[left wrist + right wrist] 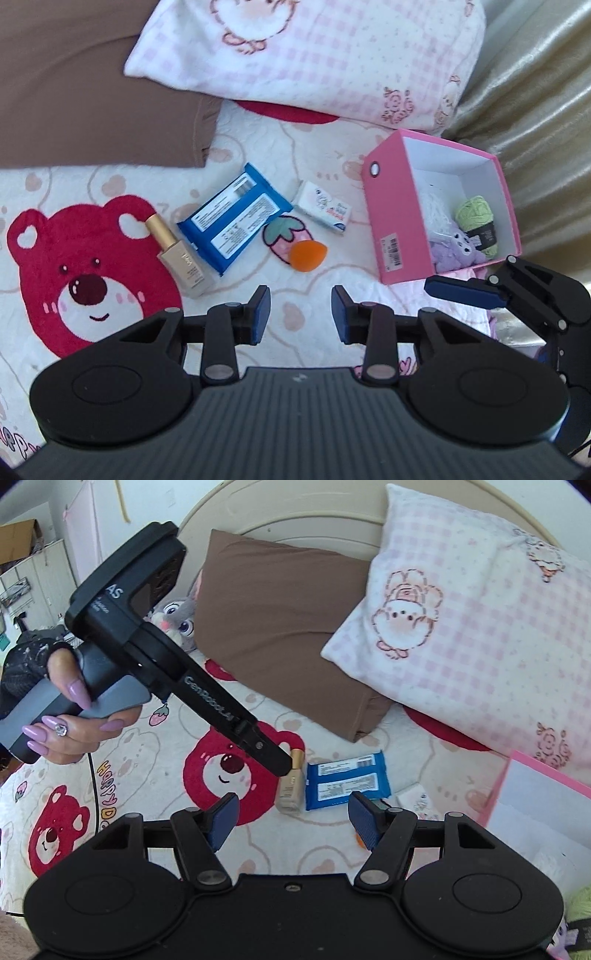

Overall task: Organize objects
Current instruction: 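Move the left tool to the gold-capped foundation bottle, then close the left tool on the foundation bottle and lift it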

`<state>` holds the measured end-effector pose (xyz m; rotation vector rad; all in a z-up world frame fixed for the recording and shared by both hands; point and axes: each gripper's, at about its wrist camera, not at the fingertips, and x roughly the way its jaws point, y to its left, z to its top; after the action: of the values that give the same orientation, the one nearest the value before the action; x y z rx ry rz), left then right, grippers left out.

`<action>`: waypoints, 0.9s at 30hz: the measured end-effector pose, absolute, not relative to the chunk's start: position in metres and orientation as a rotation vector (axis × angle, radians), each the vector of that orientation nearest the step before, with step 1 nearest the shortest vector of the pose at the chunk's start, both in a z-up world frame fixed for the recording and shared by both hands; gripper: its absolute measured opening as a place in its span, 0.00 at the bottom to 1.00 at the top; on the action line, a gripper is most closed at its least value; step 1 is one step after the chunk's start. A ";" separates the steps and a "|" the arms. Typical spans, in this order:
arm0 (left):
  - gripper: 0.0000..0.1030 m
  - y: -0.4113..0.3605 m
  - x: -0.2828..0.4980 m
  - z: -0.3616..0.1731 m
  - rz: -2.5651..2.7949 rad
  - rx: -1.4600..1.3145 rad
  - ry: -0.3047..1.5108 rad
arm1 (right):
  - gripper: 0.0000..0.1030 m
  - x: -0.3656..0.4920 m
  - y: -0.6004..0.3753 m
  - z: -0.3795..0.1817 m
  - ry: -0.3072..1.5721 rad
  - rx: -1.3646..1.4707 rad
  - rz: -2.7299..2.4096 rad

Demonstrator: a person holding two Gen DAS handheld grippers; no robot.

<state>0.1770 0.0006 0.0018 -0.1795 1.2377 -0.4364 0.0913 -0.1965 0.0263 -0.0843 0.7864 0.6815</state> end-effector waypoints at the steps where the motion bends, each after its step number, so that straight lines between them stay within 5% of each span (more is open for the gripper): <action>1: 0.34 0.009 0.181 -0.007 -0.421 -0.205 1.243 | 0.68 0.099 -0.188 0.020 0.790 -0.097 0.692; 27: 0.44 0.074 0.231 -0.136 -0.194 -0.327 1.221 | 0.69 0.178 -0.097 -0.150 0.842 -0.176 0.738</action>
<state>0.2315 0.0743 -0.1359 -0.3266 1.2213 -0.1939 0.1777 -0.0970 -0.1503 -0.1761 0.8423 0.7381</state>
